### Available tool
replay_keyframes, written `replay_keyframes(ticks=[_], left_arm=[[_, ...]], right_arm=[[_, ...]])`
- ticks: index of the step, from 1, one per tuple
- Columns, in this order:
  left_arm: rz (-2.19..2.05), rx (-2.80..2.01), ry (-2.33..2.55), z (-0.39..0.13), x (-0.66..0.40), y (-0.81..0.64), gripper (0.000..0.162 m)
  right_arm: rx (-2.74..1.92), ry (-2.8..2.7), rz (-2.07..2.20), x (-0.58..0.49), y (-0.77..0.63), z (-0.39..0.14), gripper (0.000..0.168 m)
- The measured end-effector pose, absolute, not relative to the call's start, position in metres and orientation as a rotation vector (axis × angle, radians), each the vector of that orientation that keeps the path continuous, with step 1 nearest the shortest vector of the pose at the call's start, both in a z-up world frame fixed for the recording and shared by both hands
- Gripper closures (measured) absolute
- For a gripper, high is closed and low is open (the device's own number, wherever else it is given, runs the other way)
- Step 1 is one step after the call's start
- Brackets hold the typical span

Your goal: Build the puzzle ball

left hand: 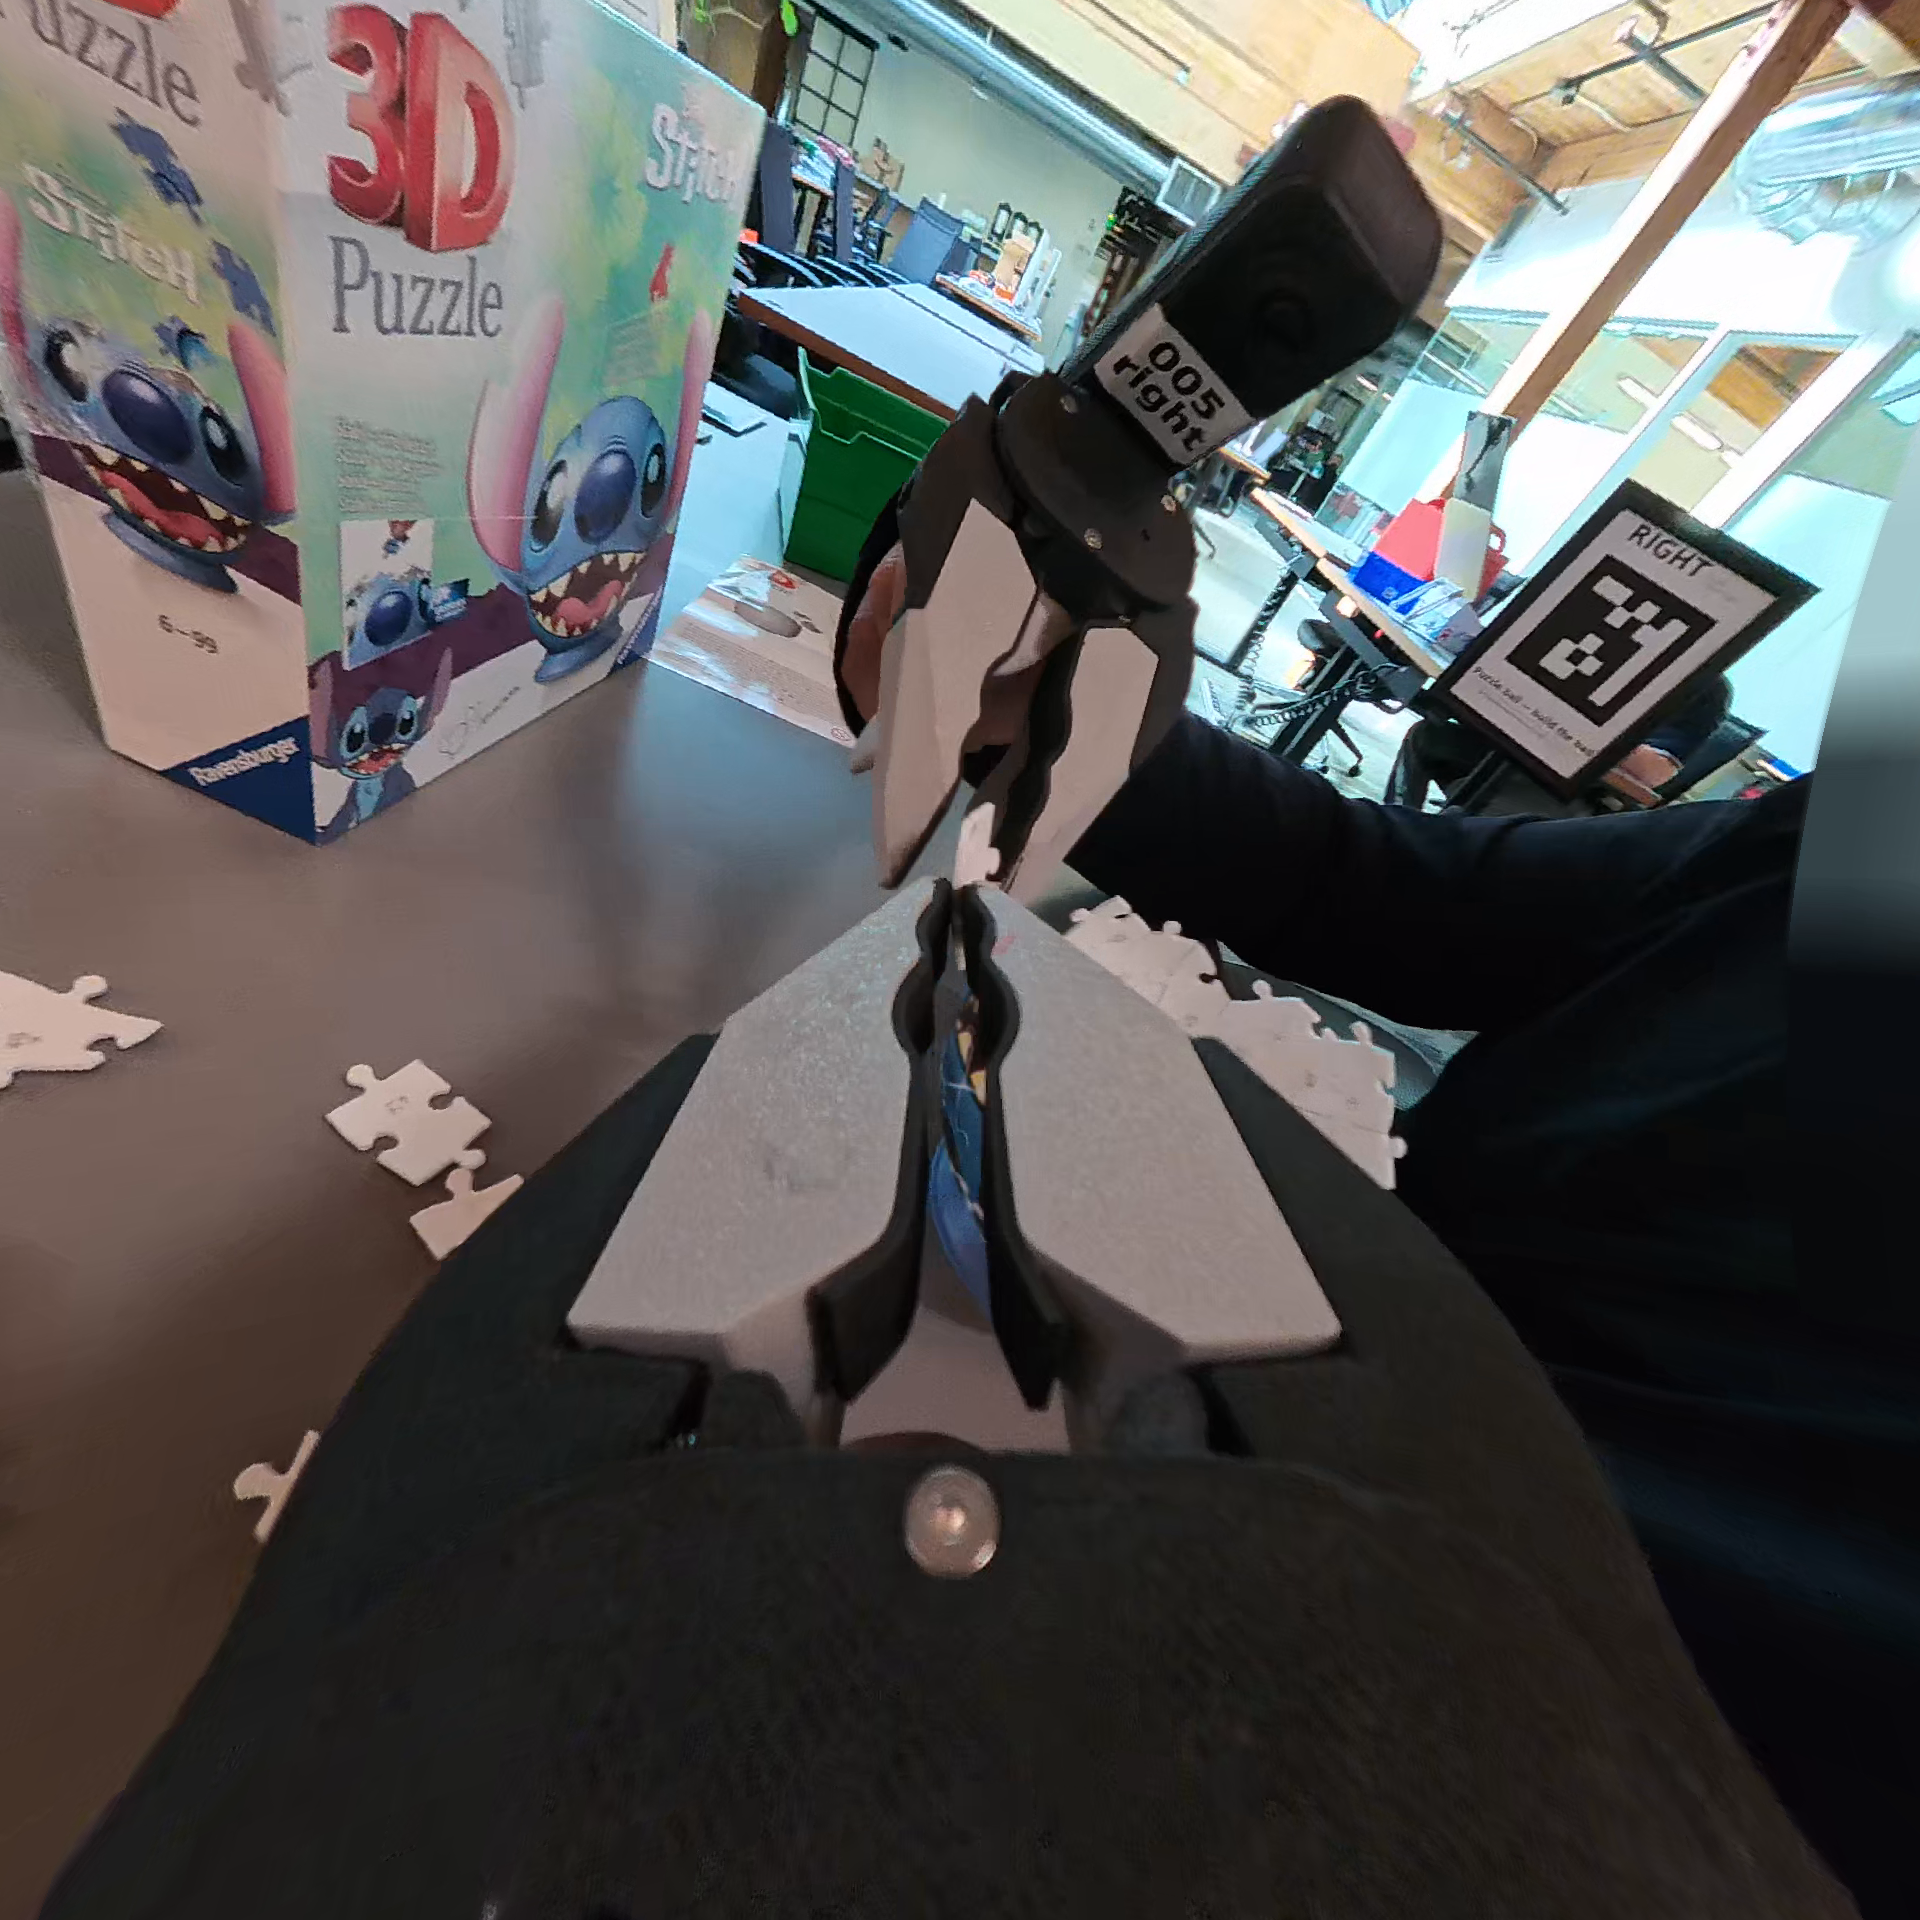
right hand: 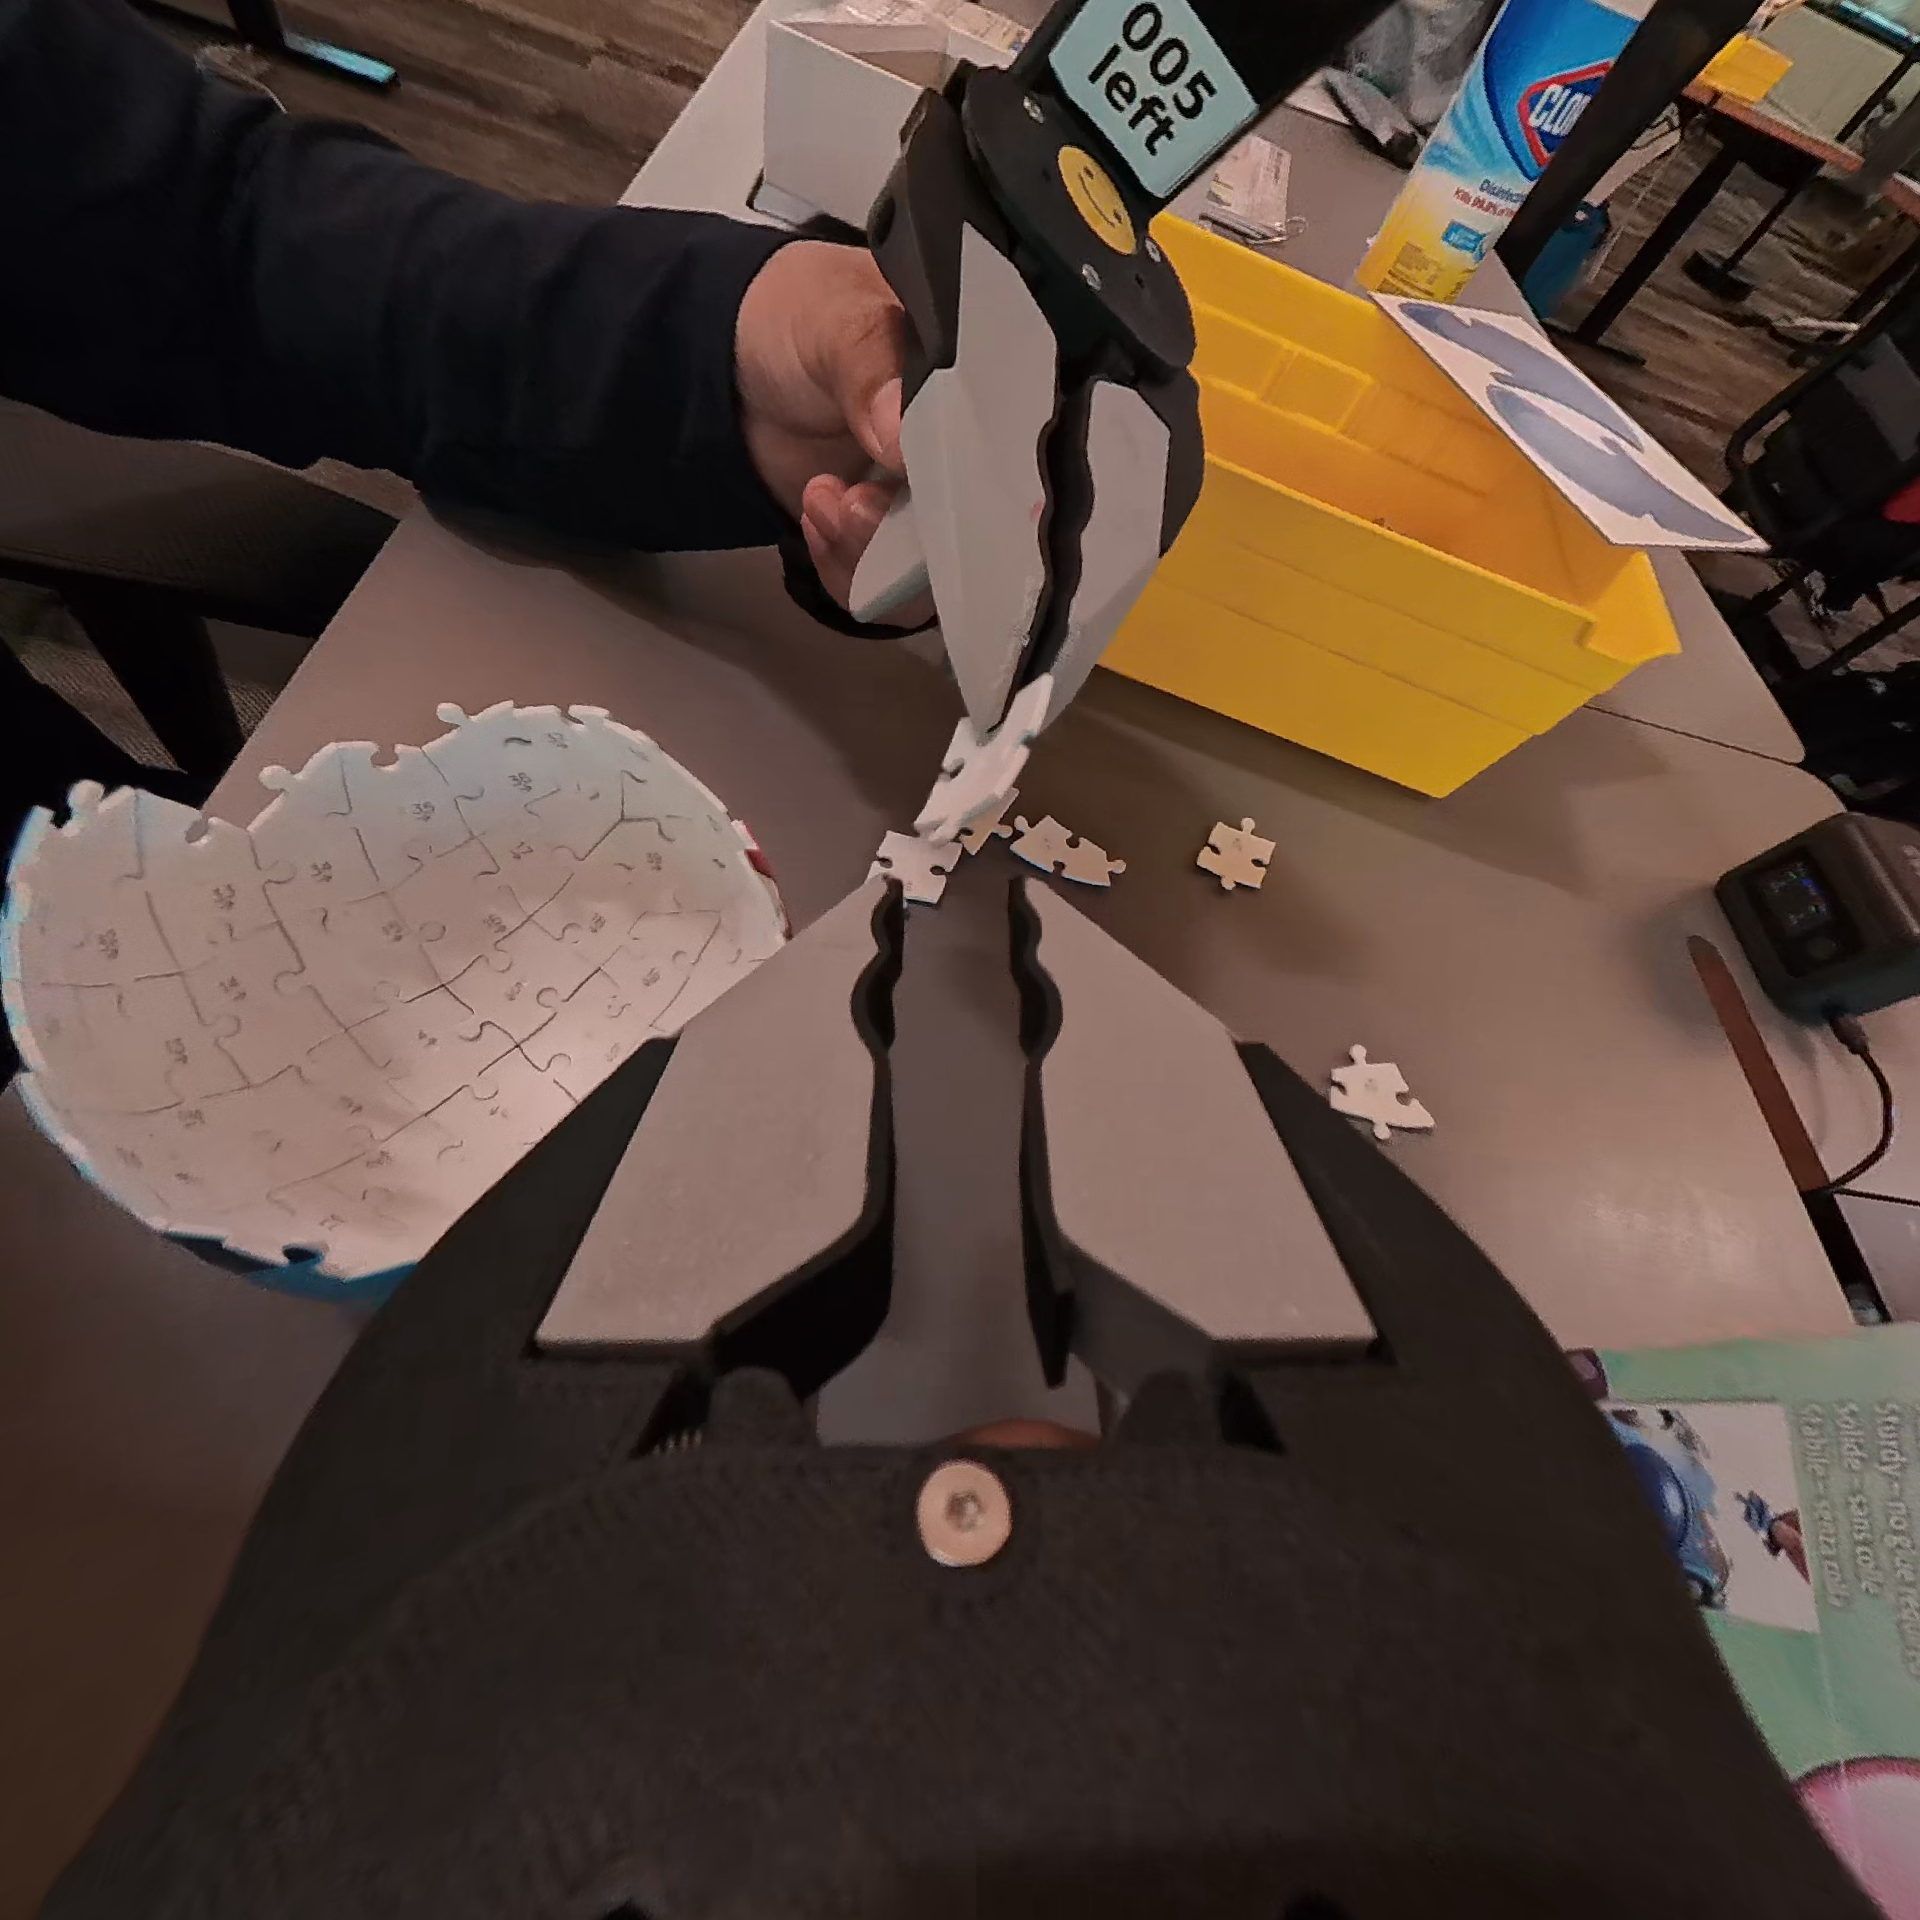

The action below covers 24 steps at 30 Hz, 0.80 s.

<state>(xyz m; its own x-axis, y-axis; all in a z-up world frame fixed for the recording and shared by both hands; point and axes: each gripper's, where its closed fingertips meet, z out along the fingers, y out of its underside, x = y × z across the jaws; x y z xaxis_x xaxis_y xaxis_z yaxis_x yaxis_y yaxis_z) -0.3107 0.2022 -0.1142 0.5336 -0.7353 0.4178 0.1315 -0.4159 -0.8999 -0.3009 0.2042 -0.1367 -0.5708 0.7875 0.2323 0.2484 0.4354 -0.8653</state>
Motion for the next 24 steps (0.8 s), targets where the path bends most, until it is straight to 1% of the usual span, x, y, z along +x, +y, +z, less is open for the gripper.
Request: replay_keyframes(ticks=[2, 7, 12, 17, 19, 20, 24], left_arm=[[-1.043, -1.746, 0.493, -0.115, -0.314, 0.204, 0.162], [-1.037, -1.773, 0.472, -0.119, -0.315, 0.207, 0.162], [-0.982, -1.789, 0.471, -0.121, -0.317, 0.209, 0.162], [-0.984, -1.802, 0.482, -0.125, -0.312, 0.21, 0.162], [-0.973, -1.81, 0.481, -0.126, -0.312, 0.21, 0.162], [-0.958, -1.817, 0.48, -0.127, -0.313, 0.211, 0.162], [-0.985, -1.801, 0.47, -0.125, -0.314, 0.211, 0.162]], right_arm=[[-0.903, -2.029, 1.133, -0.301, 0.209, -0.133, 0.149], [-1.006, -1.959, 1.245, -0.305, 0.217, -0.127, 0.149], [-1.013, -1.961, 1.363, -0.301, 0.21, -0.118, 0.148], [-1.083, -1.957, 1.366, -0.306, 0.212, -0.123, 0.156], [-1.108, -1.973, 1.352, -0.308, 0.212, -0.129, 0.161], [-1.113, -1.984, 1.355, -0.307, 0.21, -0.13, 0.167], [-1.131, -1.969, 1.382, -0.308, 0.211, -0.128, 0.168]])
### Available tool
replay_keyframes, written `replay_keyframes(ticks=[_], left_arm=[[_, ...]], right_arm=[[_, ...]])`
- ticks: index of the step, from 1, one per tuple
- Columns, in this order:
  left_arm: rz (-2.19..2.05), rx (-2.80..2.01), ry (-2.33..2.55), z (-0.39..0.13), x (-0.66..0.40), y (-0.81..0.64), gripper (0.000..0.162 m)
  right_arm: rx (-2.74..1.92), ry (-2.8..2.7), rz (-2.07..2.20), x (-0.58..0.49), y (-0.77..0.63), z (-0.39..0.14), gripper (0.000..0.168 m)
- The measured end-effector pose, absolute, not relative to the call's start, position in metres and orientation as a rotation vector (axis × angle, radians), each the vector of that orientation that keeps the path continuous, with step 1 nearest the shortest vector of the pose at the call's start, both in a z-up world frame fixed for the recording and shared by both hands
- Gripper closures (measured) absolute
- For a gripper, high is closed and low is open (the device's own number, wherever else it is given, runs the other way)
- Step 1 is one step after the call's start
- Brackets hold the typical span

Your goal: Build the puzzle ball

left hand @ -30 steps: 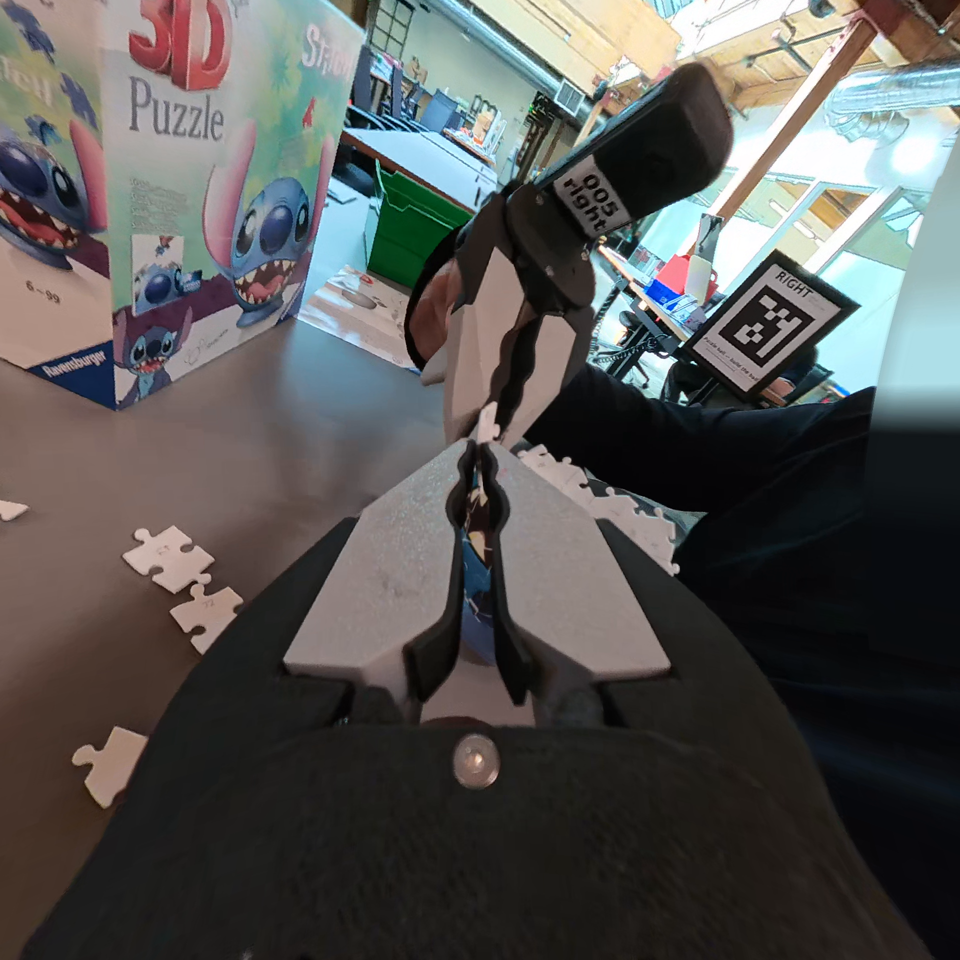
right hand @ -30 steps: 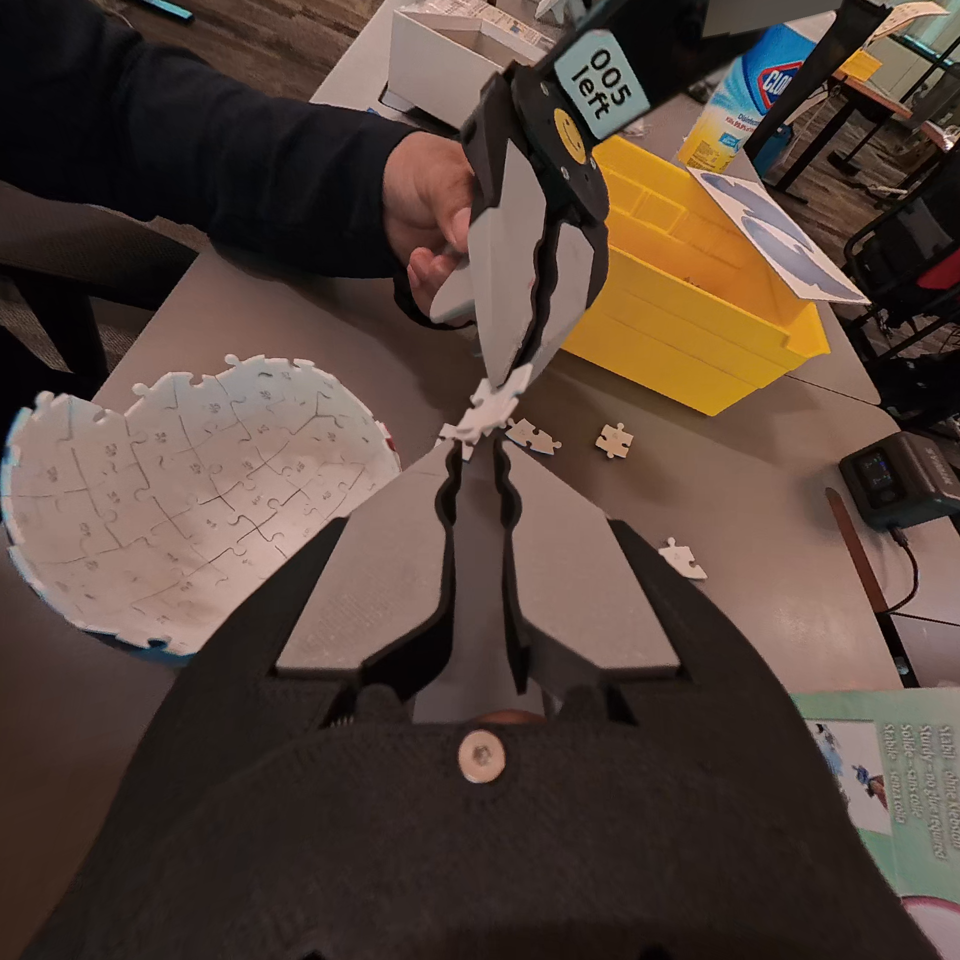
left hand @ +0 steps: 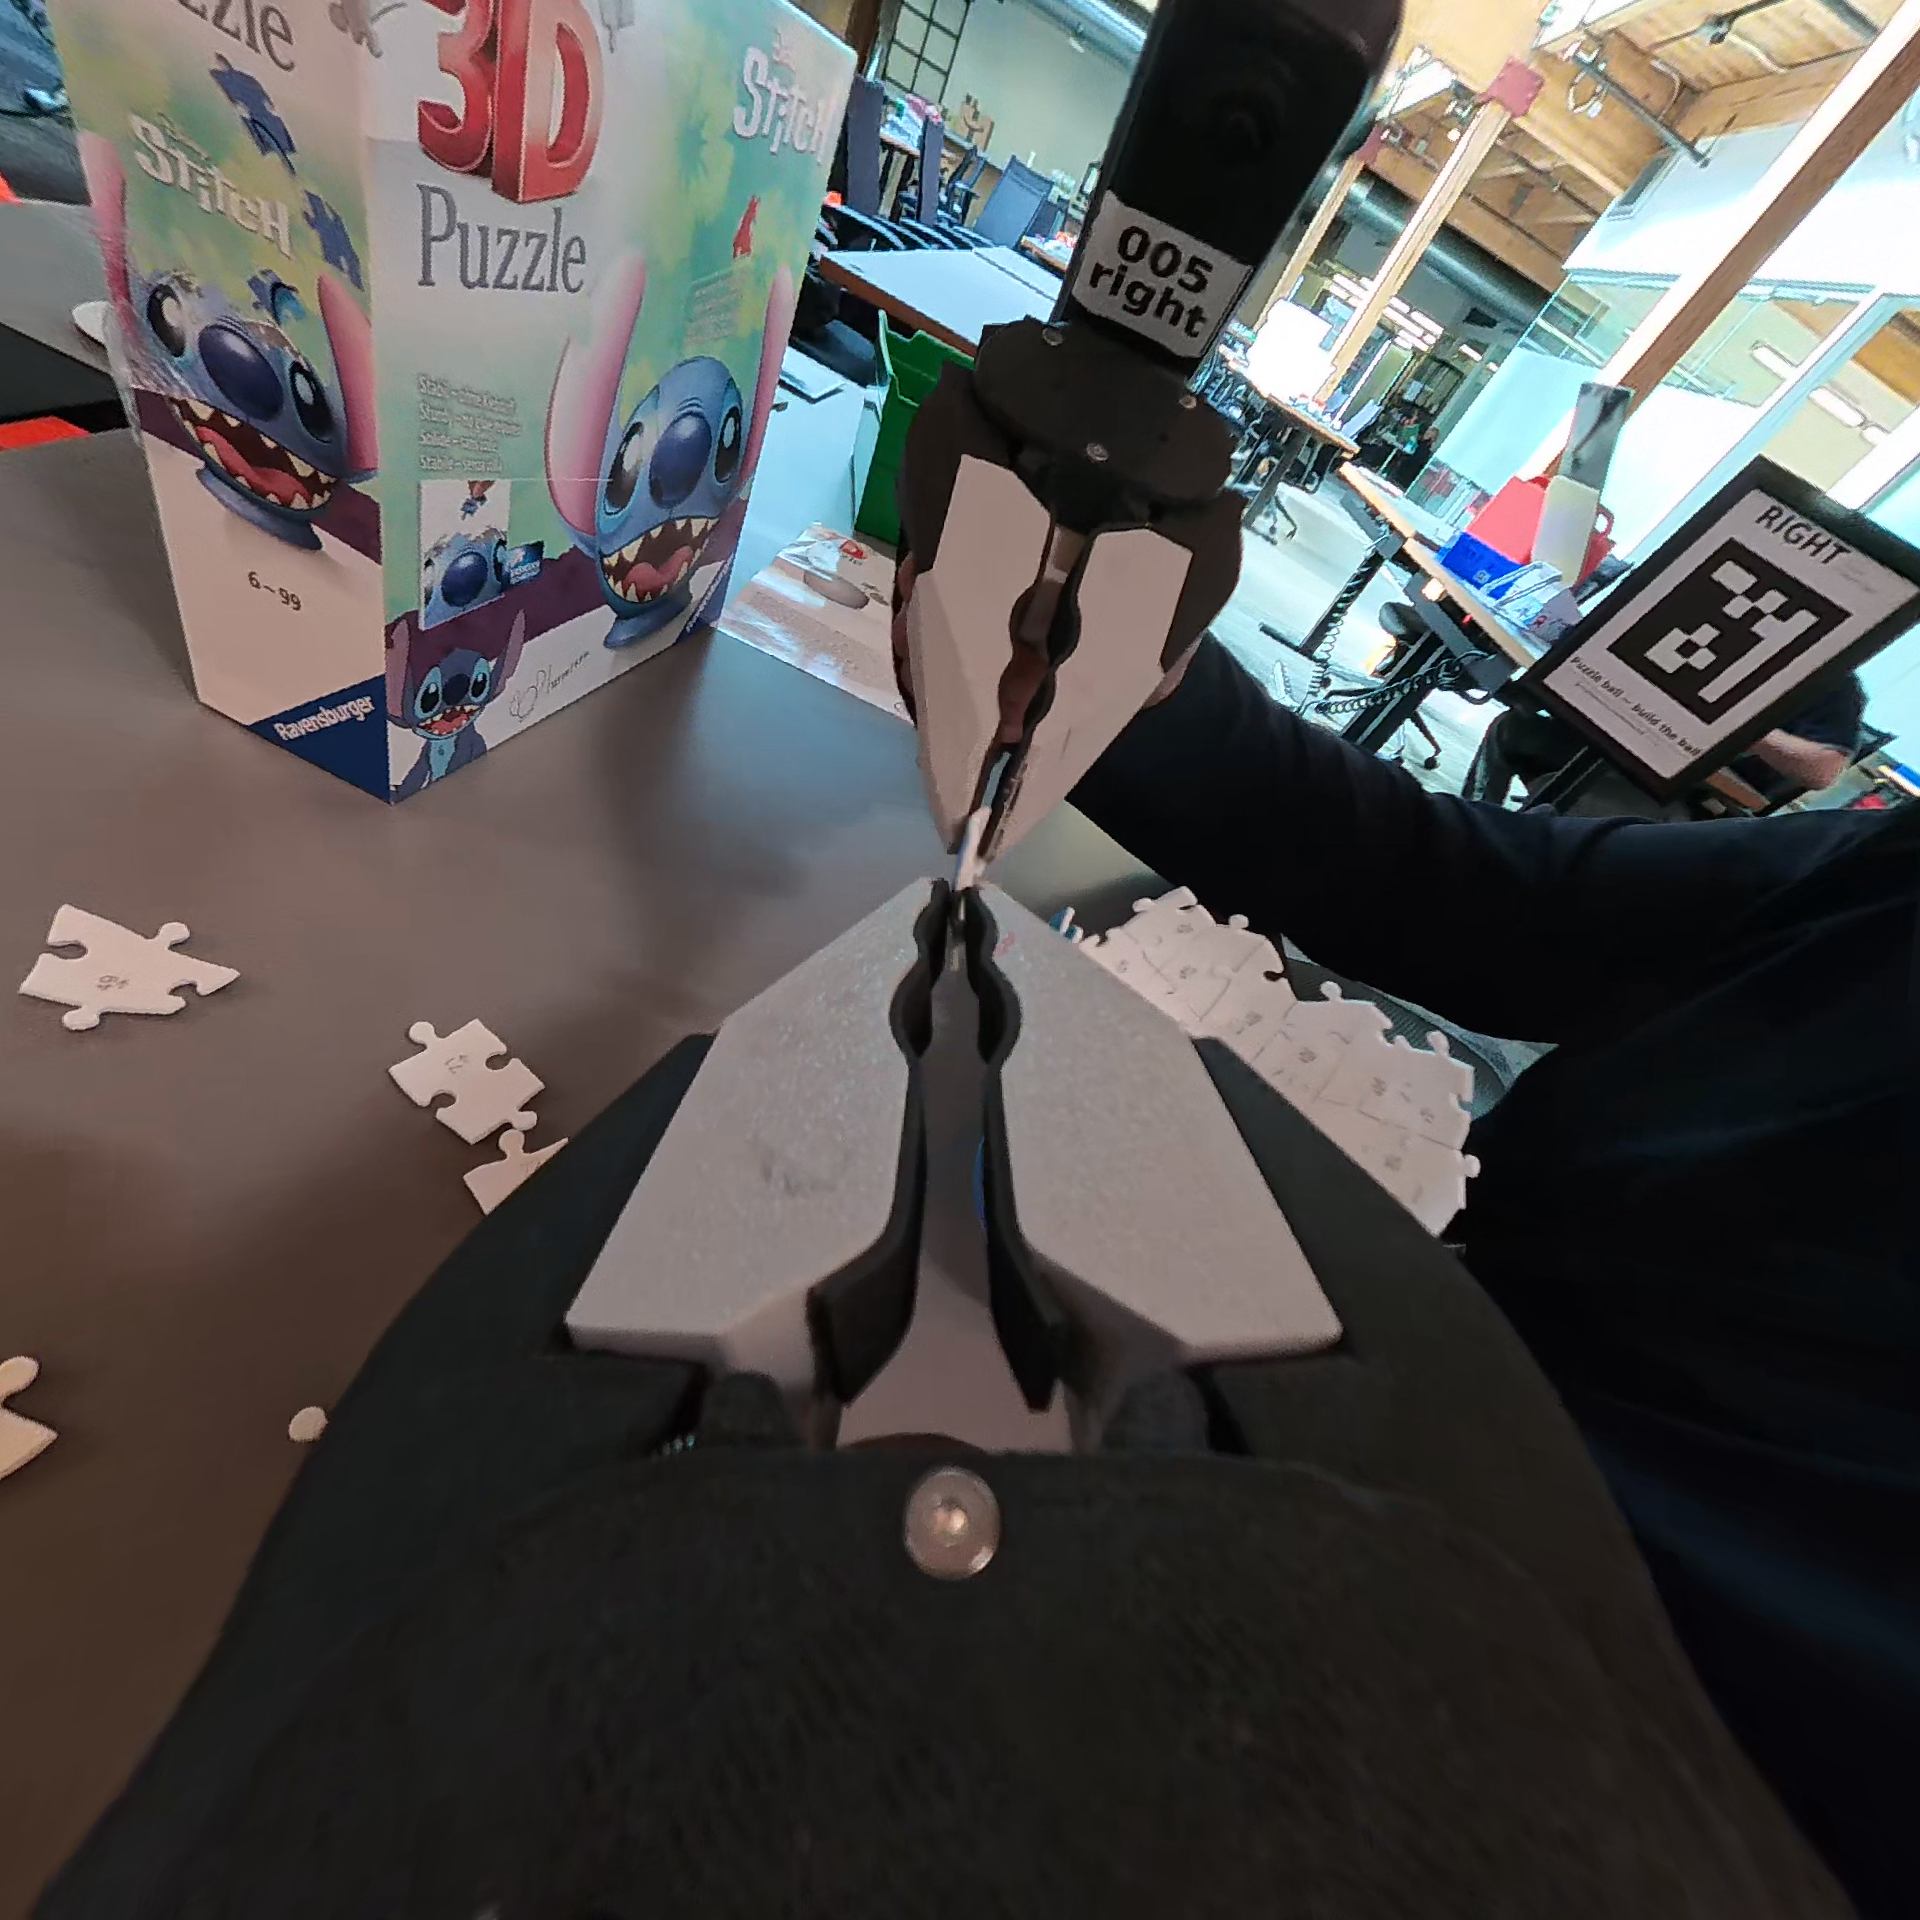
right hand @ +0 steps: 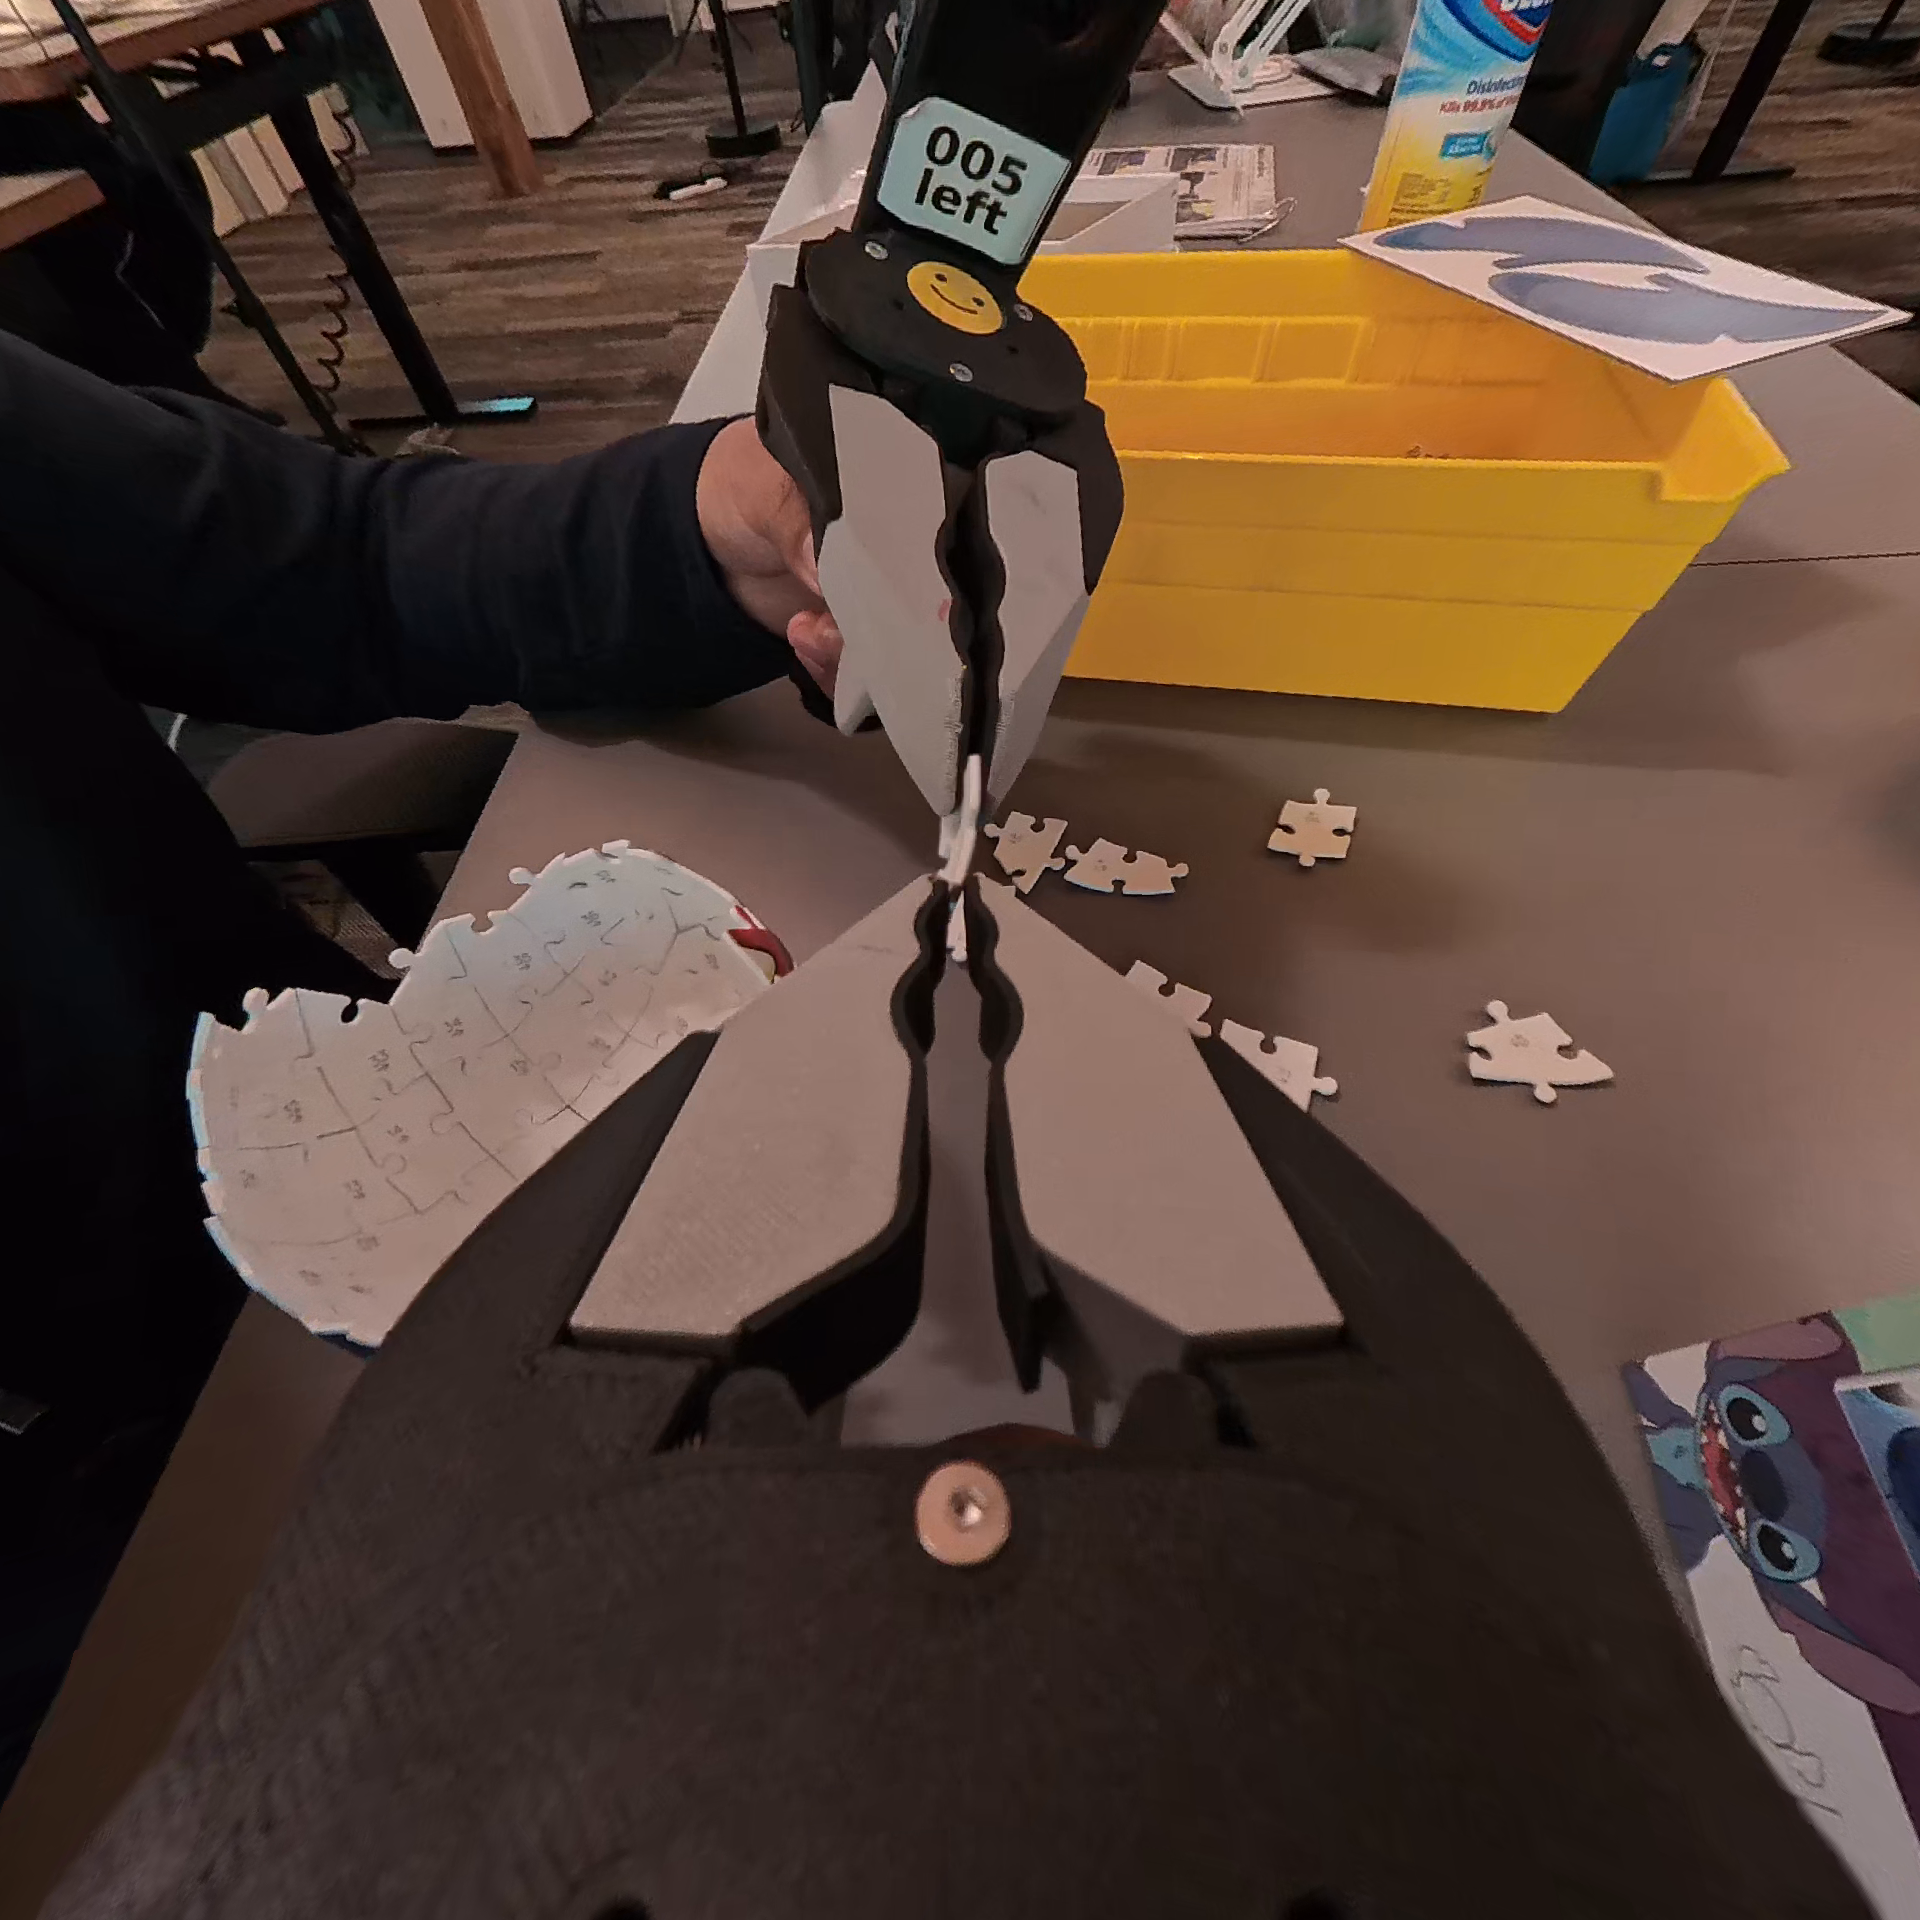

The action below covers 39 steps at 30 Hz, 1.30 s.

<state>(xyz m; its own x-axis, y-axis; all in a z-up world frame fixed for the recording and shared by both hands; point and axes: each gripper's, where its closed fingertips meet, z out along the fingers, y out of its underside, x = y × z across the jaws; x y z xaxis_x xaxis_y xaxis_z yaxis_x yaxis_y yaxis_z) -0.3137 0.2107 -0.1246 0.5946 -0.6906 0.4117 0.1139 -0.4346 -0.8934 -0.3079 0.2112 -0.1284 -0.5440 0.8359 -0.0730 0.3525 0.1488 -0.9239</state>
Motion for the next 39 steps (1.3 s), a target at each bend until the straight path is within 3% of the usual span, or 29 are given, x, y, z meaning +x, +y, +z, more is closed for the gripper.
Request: replay_keyframes(ticks=[5, 39], left_arm=[[-0.986, -1.781, 0.428, -0.121, -0.326, 0.213, 0.153], [-0.895, -1.794, 0.578, -0.125, -0.293, 0.21, 0.154]], right_arm=[[-1.165, -1.944, 1.438, -0.306, 0.218, -0.128, 0.168], [-1.251, -1.98, 1.272, -0.293, 0.216, -0.144, 0.168]])
